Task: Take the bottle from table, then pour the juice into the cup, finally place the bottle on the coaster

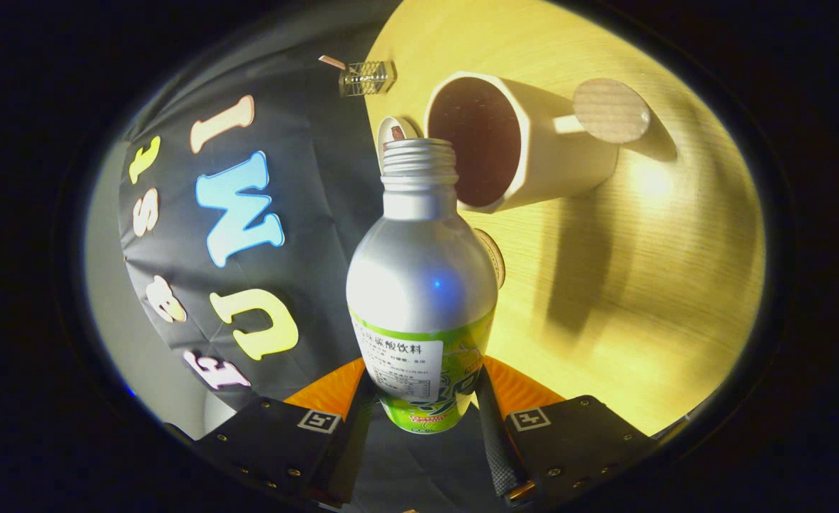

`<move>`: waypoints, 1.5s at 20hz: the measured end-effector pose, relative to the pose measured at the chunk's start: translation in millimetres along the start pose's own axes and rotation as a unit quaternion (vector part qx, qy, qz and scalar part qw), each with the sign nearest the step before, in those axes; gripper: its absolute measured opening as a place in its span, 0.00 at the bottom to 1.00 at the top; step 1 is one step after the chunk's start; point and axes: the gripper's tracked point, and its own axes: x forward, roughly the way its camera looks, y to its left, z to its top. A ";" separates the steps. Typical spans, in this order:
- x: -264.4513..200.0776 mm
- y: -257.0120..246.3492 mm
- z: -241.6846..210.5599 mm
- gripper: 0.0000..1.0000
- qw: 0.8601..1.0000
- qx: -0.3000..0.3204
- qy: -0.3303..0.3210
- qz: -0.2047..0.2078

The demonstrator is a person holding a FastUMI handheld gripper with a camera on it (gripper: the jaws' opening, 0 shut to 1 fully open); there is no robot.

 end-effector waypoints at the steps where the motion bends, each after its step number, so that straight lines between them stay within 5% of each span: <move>1: 1.0 -4.6 -0.9 0.71 1.000 -0.013 -0.004 -0.005; 13: 9.2 -45.2 2.4 0.71 0.975 -0.203 -0.043 -0.079; 30: 24.6 -36.0 29.5 0.71 0.869 -0.449 -0.126 -0.164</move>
